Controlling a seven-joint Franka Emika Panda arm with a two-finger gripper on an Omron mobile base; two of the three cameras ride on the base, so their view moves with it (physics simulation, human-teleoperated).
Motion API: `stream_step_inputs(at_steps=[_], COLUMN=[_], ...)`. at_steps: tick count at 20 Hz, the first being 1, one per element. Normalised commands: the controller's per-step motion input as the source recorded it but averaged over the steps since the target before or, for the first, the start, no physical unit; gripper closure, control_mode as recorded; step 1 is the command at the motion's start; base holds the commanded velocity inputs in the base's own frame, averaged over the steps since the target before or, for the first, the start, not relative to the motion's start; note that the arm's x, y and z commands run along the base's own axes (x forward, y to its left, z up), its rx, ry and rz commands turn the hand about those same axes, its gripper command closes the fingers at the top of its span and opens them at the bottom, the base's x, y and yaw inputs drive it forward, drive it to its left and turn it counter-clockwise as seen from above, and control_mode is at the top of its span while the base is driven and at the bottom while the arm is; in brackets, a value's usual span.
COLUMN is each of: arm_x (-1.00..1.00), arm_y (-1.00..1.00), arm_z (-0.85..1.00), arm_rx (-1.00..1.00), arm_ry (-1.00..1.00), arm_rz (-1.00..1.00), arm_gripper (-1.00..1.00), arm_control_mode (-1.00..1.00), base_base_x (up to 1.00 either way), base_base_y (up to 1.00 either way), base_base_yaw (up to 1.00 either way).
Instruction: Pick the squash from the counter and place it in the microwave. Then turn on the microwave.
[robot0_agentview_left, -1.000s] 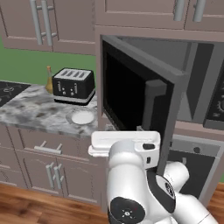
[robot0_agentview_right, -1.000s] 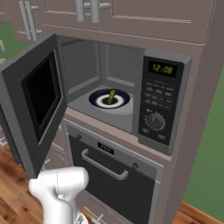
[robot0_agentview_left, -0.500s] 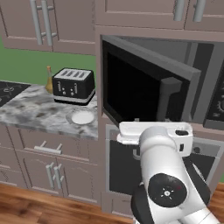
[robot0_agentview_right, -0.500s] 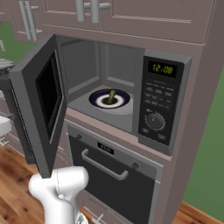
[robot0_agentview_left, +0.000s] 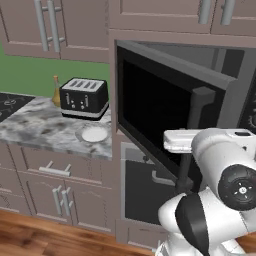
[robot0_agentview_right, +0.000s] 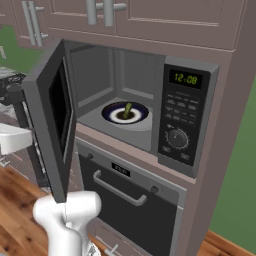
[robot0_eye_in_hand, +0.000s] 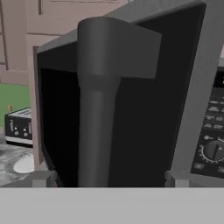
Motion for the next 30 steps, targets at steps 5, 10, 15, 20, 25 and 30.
stream_step_inputs(at_steps=[5,10,15,20,25,30], arm_x=[0.26,0.50,0.67,0.72,0.68,0.65], arm_y=[-0.55,-0.29,-0.22,-0.22,-0.28,-0.29], arm_z=[-0.41,-0.54,-0.57,-0.58,-0.58,-0.63], arm_rx=[0.00,0.00,0.00,0.00,0.00,0.00], arm_ry=[-0.11,-0.17,-0.18,-0.20,-0.22,-0.25], arm_rz=[0.10,0.05,0.01,0.00,0.00,0.02], arm_gripper=[-1.00,-1.00,-1.00,-1.00,-1.00,-1.00], arm_control_mode=[-1.00,-1.00,-1.00,-1.00,-1.00,-1.00], base_base_x=[0.00,0.00,0.00,0.00,0.00,0.00], base_base_y=[0.00,0.00,0.00,0.00,0.00,0.00], base_base_yaw=[0.00,0.00,0.00,0.00,0.00,0.00])
